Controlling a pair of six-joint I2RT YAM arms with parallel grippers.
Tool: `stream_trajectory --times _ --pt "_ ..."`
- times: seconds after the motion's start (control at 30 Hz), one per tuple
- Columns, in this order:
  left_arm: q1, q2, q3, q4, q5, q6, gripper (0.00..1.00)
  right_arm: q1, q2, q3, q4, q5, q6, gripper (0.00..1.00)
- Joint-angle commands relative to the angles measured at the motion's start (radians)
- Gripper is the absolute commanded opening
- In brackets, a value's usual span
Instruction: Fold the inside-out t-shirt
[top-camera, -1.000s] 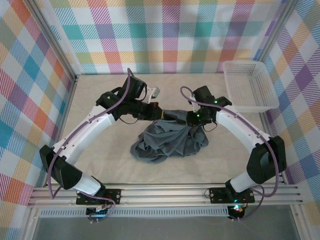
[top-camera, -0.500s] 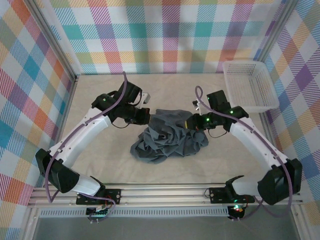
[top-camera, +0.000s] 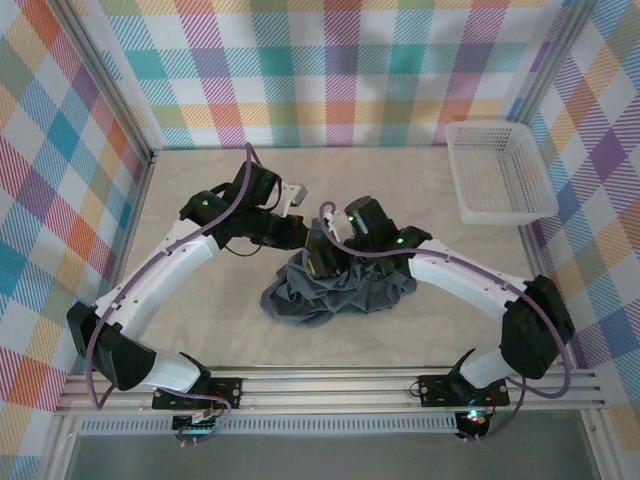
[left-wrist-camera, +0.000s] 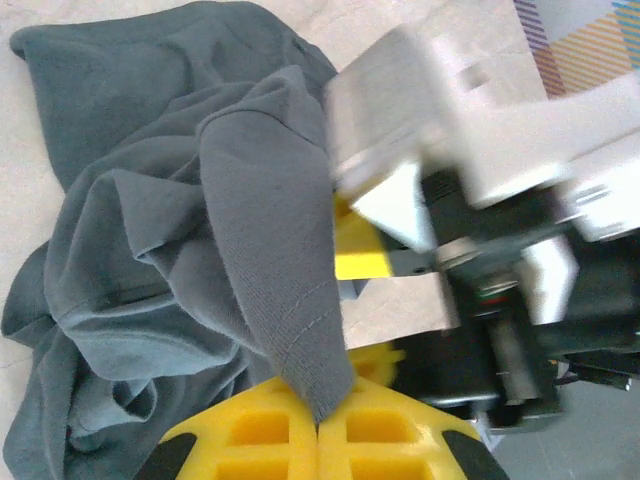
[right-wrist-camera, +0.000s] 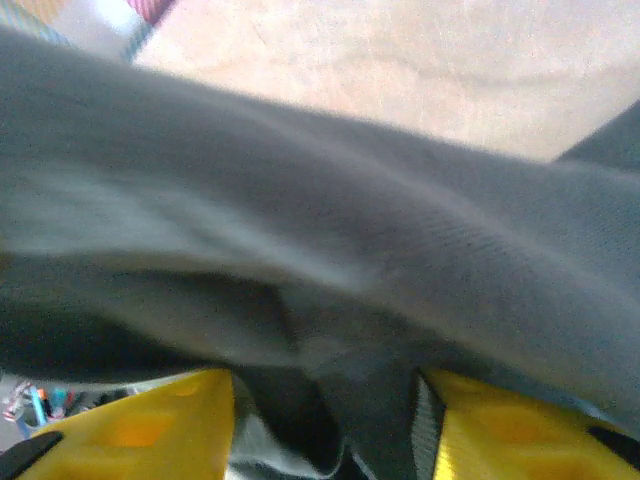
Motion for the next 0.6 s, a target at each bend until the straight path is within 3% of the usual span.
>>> stream_trajectory --times 0.0,0.1,0.17,0.33,0.5,0.57 --pt "0.005 -0.042 -0.008 0.026 0.038 0.036 0.0 0.05 0.0 0.047 0.033 -0.006 -0.053 0.55" --pt "0.005 -0.049 -0.013 0.035 0.036 0.033 0.0 0.058 0.003 0.039 0.041 0.022 -0.053 0.56" --pt "0.005 -0.047 -0.016 0.037 0.04 0.035 0.0 0.059 0.001 0.032 0.026 0.109 -0.058 0.49" --pt "0.012 -0.053 -0.011 -0.001 -0.049 0.04 0.0 0.059 0.002 -0.014 -0.043 0.256 -0.111 0.44" --pt "0.036 -0.08 -0.025 -0.007 -0.072 0.039 0.0 0.059 -0.074 -0.095 -0.056 0.263 -0.077 0.22" --pt "0.037 -0.084 -0.037 0.005 -0.063 0.037 0.0 0.058 -0.106 -0.127 -0.024 0.256 -0.057 0.19"
